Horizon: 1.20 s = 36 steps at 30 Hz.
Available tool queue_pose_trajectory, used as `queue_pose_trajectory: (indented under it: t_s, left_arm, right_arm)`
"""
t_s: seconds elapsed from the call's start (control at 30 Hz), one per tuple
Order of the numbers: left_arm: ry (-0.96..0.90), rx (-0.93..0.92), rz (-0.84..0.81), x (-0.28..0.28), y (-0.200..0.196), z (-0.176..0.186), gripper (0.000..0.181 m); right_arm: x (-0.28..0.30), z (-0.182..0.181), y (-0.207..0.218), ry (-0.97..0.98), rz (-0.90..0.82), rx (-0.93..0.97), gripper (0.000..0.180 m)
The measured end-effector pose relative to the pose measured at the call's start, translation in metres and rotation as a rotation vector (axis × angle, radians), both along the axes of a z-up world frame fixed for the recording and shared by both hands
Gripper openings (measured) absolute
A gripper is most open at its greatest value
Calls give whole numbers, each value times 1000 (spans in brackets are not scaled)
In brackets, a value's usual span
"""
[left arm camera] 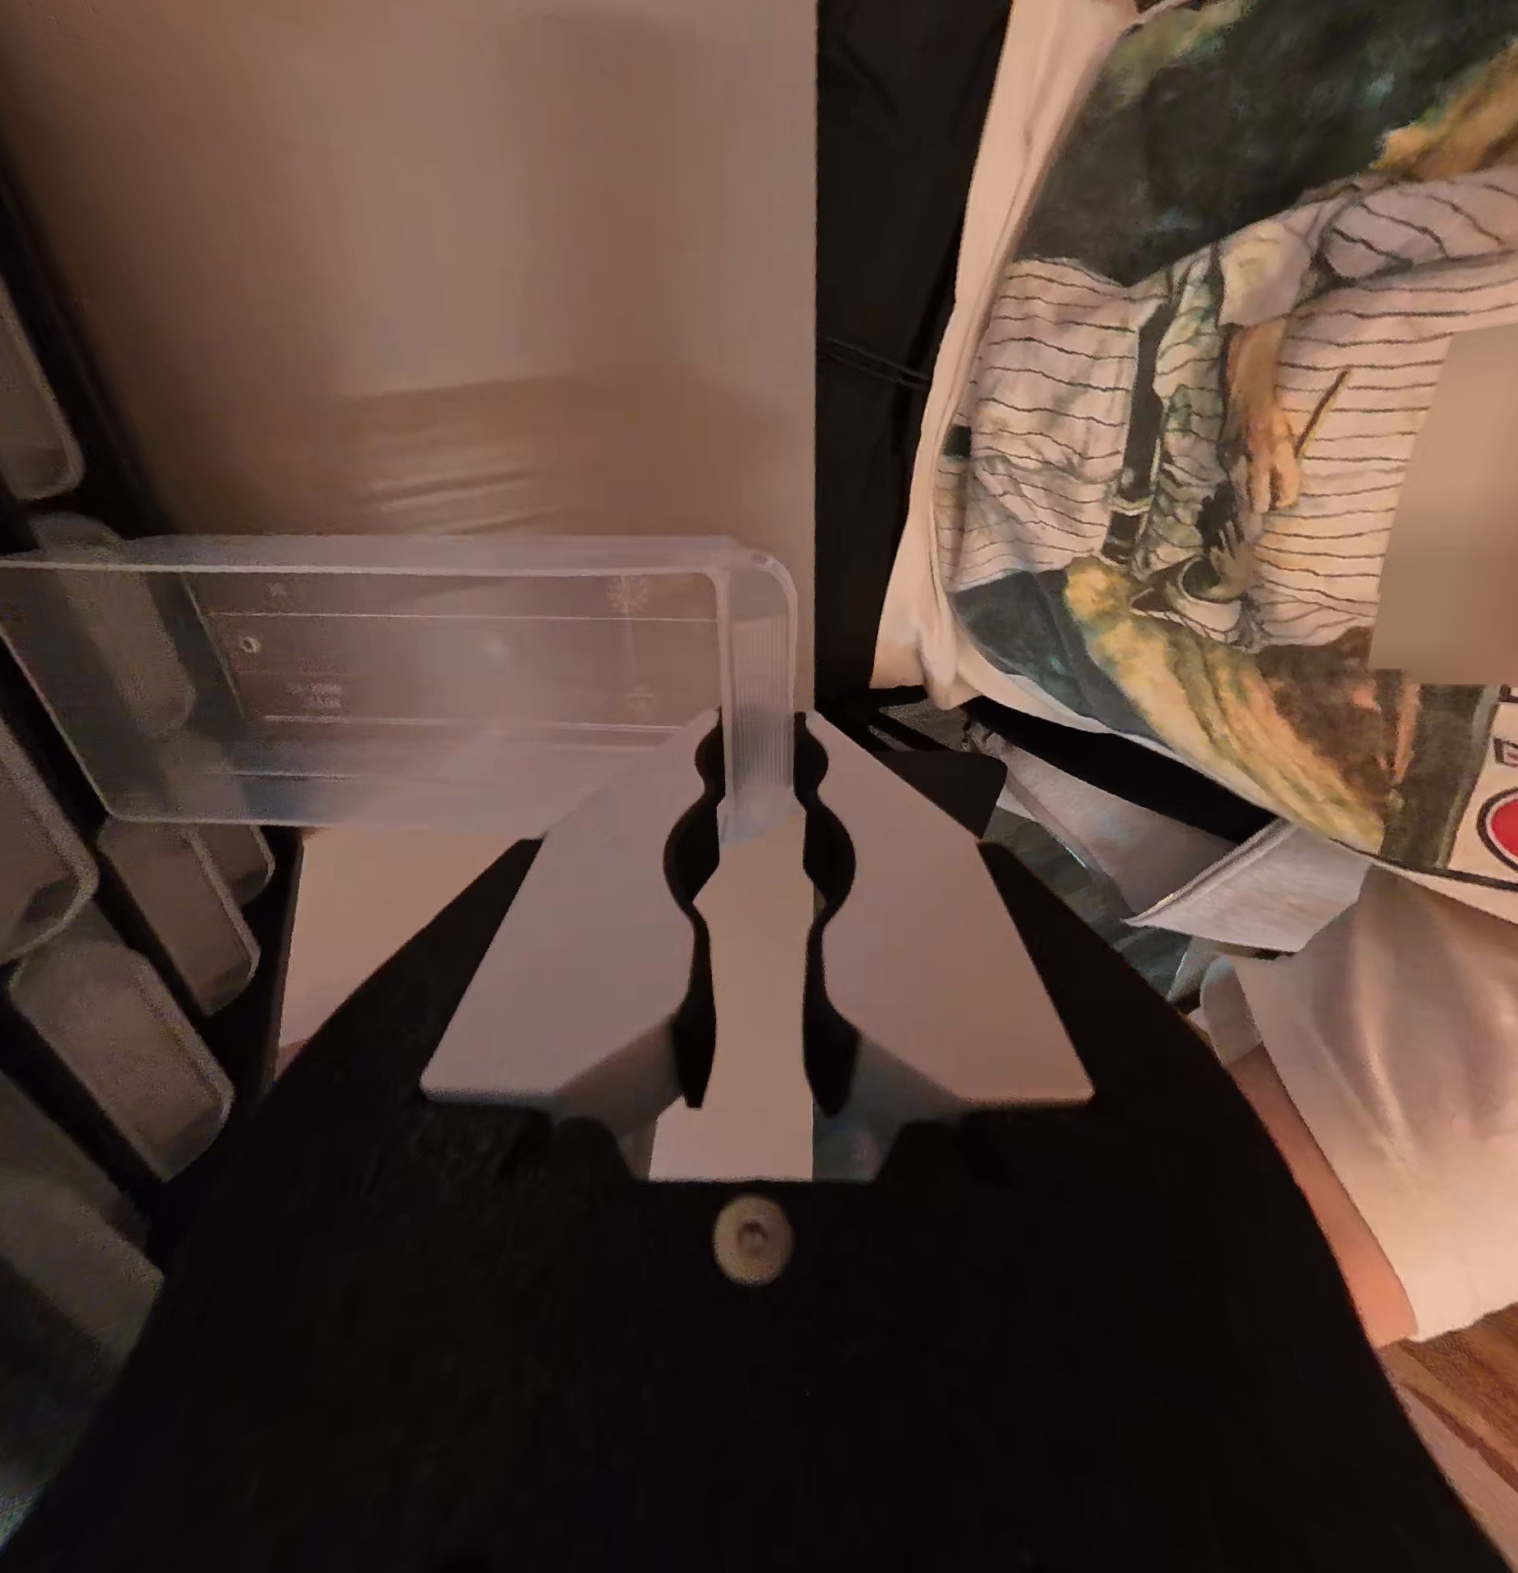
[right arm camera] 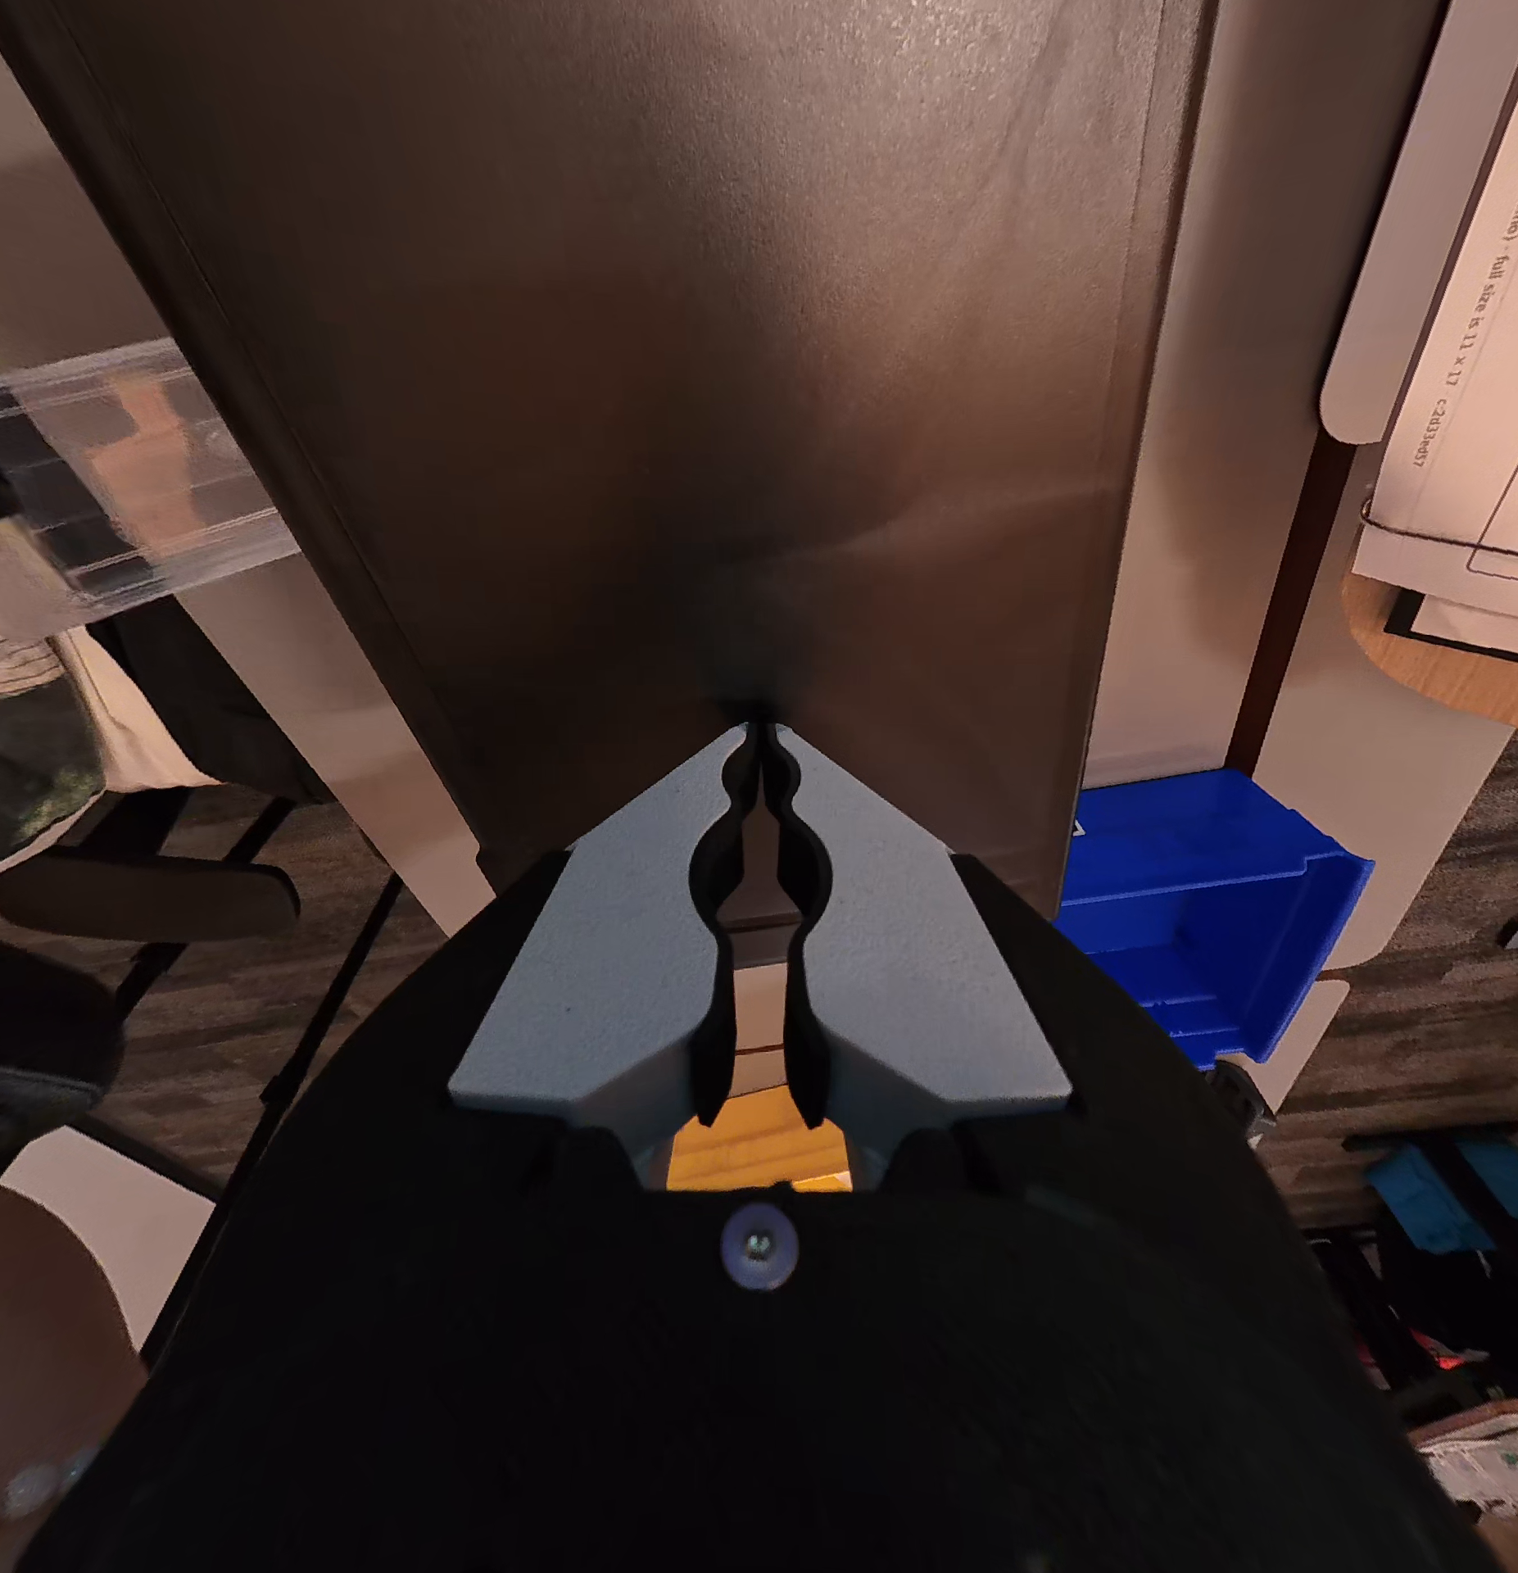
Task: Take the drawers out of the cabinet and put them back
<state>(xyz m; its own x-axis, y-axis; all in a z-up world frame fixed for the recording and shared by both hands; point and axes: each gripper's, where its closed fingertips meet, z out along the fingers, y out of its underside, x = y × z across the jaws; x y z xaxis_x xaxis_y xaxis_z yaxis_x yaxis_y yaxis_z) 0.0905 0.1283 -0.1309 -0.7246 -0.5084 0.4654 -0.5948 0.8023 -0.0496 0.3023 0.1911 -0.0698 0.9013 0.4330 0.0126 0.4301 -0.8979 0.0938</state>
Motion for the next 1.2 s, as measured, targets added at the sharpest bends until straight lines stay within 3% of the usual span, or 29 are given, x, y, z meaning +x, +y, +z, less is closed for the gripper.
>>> queue_pose_trajectory:
  t_s: [0.53,0.77,0.97,1.2]
  left_arm:
    - [-138,150,30,14,9,-23,11]
    - [-343,295,80,17,8,-32,13]
    - [-543,524,79,16,14,-64,13]
    - [-796,644,130,35,17,-80,14]
  right_arm:
    - [0,0,0,-21,4,-22,0]
    - [0,0,0,-24,6,-27,0]
    - [0,0,0,-24,8,-22,0]
    - [0,0,0,-15,5,-13,0]
